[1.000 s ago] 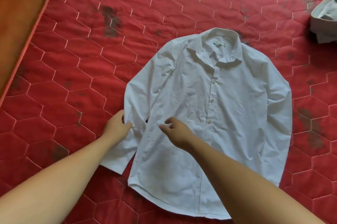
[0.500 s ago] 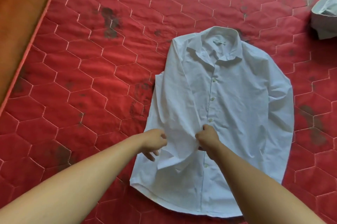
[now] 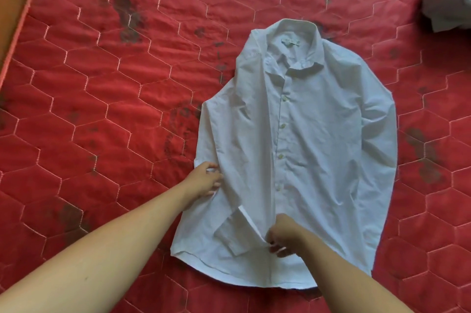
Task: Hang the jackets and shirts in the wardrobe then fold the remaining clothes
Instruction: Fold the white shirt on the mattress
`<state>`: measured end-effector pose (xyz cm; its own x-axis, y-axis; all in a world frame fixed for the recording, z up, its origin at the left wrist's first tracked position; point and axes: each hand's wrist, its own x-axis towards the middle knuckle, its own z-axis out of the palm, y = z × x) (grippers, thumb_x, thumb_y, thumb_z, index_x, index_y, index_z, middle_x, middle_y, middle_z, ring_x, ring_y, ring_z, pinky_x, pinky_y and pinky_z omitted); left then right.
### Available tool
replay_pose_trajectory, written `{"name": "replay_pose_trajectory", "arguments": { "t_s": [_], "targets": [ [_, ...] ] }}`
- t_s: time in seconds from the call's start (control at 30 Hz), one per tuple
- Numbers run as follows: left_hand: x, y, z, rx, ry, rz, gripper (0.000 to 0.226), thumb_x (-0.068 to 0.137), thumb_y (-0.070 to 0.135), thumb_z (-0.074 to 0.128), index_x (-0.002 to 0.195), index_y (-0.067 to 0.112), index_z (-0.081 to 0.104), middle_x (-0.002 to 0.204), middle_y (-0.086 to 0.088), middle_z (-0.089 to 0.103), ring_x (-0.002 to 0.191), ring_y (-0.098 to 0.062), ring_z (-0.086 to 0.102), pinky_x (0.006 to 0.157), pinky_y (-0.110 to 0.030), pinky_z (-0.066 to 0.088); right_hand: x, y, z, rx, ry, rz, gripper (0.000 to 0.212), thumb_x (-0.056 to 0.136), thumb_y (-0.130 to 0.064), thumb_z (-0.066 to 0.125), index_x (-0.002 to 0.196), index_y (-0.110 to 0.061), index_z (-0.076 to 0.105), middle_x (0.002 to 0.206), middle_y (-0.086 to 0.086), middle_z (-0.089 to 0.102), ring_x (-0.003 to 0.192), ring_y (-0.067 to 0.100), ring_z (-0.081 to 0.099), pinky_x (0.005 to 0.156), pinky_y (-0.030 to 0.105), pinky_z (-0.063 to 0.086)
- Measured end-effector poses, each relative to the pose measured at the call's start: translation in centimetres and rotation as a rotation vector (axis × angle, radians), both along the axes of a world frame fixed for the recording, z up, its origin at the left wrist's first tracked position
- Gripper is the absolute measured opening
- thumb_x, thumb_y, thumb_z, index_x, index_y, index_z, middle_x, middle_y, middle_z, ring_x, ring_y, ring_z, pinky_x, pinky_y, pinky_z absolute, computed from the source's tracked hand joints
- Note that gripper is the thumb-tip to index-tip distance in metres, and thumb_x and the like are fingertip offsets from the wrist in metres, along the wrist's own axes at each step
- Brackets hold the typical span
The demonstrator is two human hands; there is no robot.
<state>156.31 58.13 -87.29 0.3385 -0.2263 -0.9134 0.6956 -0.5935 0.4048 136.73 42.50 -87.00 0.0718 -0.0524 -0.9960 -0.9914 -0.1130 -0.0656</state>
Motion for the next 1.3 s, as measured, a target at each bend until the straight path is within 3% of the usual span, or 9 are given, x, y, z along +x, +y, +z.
{"name": "replay_pose_trajectory", "arguments": {
  "t_s": [0.23,0.53,0.6,0.77,0.83,0.97,1.13,1.2,1.3],
  "targets": [
    [2.7,-3.0,-0.8,-0.01,-0.106,0.176,0.037,0.097,0.017,0.062,0.134,0.018,0.053,0.12,-0.006,0.064,0.105,-0.018,0.063,0.09,-0.034,0.053,0.3,-0.5,0.4,0.048,-0.137,-0.492,0.048,0.082,0.009,0.042,0.116,-0.017,0.063,0.112,0.012,0.069,0.097,0.031,0.067,0.071,0.039,0.062],
    [5.7,-5.2,-1.7,-0.009,-0.182,0.23,0.046,0.087,0.022,0.068,0.13,0.025,0.052,0.128,-0.004,0.063,0.114,-0.025,0.065,0.103,-0.044,0.051,-1.4,-1.9,0.8,0.024,0.096,0.546,0.015,0.088,-0.007,0.057,0.101,-0.01,0.063,0.084,0.007,0.067,0.079,0.024,0.067,0.076,0.037,0.062],
    [6.1,-5.5,-1.6,-0.016,-0.175,0.249,0.054,0.087,0.023,0.069,0.138,0.021,0.049,0.129,-0.003,0.063,0.115,-0.025,0.064,0.103,-0.041,0.05,-1.3,-2.0,1.0,-0.082,0.036,0.646,0.019,0.087,-0.007,0.048,0.099,-0.014,0.06,0.079,0.002,0.061,0.079,0.023,0.063,0.074,0.034,0.056],
    [7.6,-6.6,-1.3,-0.053,-0.169,0.352,0.035,0.09,0.02,0.069,0.123,0.017,0.058,0.122,-0.007,0.067,0.107,-0.021,0.064,0.102,-0.044,0.052,2.9,-4.1,1.2,-0.214,0.034,0.801,0.045,0.086,-0.038,0.049,0.127,-0.023,0.061,0.131,0.002,0.063,0.118,0.026,0.061,0.092,0.036,0.048],
    [8.4,-7.0,-1.0,-0.046,-0.195,0.421,0.018,0.09,0.018,0.068,0.104,0.02,0.057,0.112,-0.006,0.068,0.103,-0.022,0.066,0.097,-0.042,0.055,6.7,-5.5,1.4,-0.264,-0.078,0.727,0.047,0.08,-0.044,0.054,0.119,-0.021,0.066,0.125,0.004,0.066,0.109,0.026,0.064,0.087,0.035,0.052],
    [10.1,-7.1,-1.5,-0.052,-0.208,0.481,0.048,0.086,0.018,0.068,0.125,0.025,0.041,0.122,-0.009,0.061,0.103,-0.024,0.064,0.092,-0.042,0.054,12.0,-5.5,2.4,-0.011,-0.021,0.771,0.038,0.087,-0.044,0.073,0.096,-0.007,0.066,0.096,0.009,0.069,0.075,0.021,0.062,0.064,0.032,0.055],
    [12.6,-7.3,-1.8,-0.19,-0.21,0.493,0.069,0.088,0.0,0.06,0.14,0.043,0.042,0.128,-0.001,0.057,0.111,-0.02,0.063,0.098,-0.041,0.053,16.1,-5.1,3.0,0.145,0.136,1.114,0.046,0.095,-0.045,0.064,0.122,-0.007,0.067,0.121,0.014,0.07,0.081,0.025,0.062,0.078,0.036,0.051],
    [13.7,-7.5,-2.1,-0.185,-0.224,0.426,0.058,0.088,-0.002,0.059,0.135,0.031,0.056,0.131,-0.009,0.06,0.118,-0.025,0.063,0.104,-0.046,0.051,19.9,-6.2,2.6,0.013,-0.056,0.927,0.038,0.098,-0.041,0.058,0.108,-0.006,0.071,0.106,0.015,0.074,0.083,0.031,0.069,0.069,0.036,0.054],
    [14.5,-7.7,-2.7,-0.178,-0.205,0.433,0.045,0.091,-0.006,0.056,0.132,0.012,0.061,0.124,-0.013,0.067,0.109,-0.026,0.067,0.098,-0.04,0.055,27.0,-9.9,1.6,-0.601,-0.594,0.597,0.019,0.09,-0.032,0.058,0.092,-0.014,0.065,0.097,0.012,0.065,0.096,0.034,0.062,0.075,0.035,0.049]
  ]
}}
